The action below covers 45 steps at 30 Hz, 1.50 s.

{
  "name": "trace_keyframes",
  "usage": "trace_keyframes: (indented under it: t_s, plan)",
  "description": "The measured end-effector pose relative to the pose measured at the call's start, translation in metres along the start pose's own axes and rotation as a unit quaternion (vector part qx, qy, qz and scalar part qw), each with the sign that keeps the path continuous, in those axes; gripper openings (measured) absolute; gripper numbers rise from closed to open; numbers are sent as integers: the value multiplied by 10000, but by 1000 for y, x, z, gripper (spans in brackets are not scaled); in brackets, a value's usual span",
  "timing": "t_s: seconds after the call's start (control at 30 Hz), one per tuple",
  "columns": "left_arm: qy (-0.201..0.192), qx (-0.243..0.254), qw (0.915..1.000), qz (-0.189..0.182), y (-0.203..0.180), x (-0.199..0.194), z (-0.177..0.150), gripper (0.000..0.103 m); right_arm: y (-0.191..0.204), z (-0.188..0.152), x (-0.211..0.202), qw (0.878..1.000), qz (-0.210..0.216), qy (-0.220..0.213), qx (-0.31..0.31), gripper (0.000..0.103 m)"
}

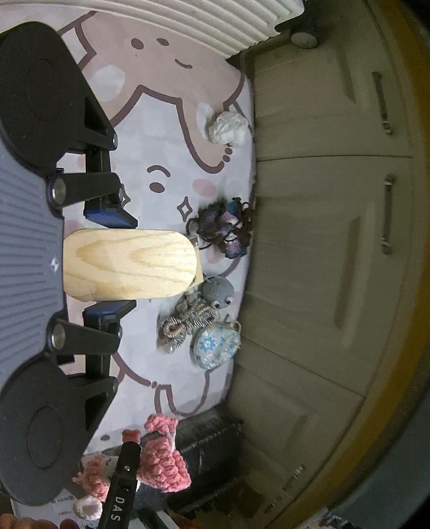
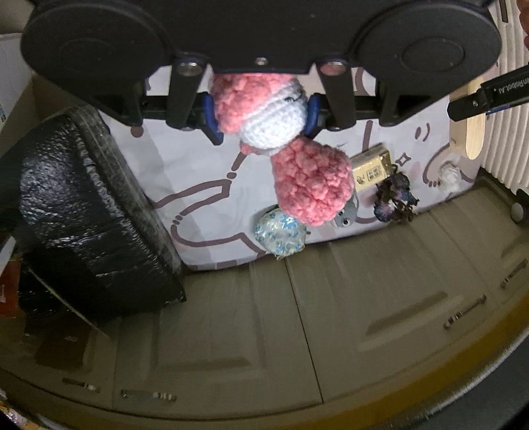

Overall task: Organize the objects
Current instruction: 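Lift the crochet doll with the right gripper while the left gripper lifts the wooden block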

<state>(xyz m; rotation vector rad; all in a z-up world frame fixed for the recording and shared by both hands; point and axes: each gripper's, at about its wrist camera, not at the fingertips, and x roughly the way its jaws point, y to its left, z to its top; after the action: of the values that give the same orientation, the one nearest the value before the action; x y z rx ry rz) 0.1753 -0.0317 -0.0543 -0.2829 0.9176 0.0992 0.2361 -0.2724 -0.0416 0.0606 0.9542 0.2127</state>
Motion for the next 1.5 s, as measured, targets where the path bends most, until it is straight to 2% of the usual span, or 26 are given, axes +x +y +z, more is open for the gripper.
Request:
trace_keyframes:
  t_s: [0.2, 0.4, 1.13, 1.33, 1.5]
  plan:
    - [-262, 160, 9995, -39, -8, -29, -5, 45, -2, -6, -30, 9997, 7, -207, 149, 51]
    - [-352, 279, 9990, -7, -9, -47, -18, 46, -2, -15, -56, 9985, 81, -389, 387, 51]
    - [-914, 356, 9951, 80, 8, -120, -52, 46, 41, -59, -123, 9950, 193, -877, -434, 51]
    - [-1023, 315, 9942, 76, 12, -129, -53, 46, 48, -62, -130, 9943, 252, -910, -501, 51]
    - [-953, 254, 9951, 33, 17, -128, -55, 46, 54, -63, -124, 9950, 313, -766, -561, 51]
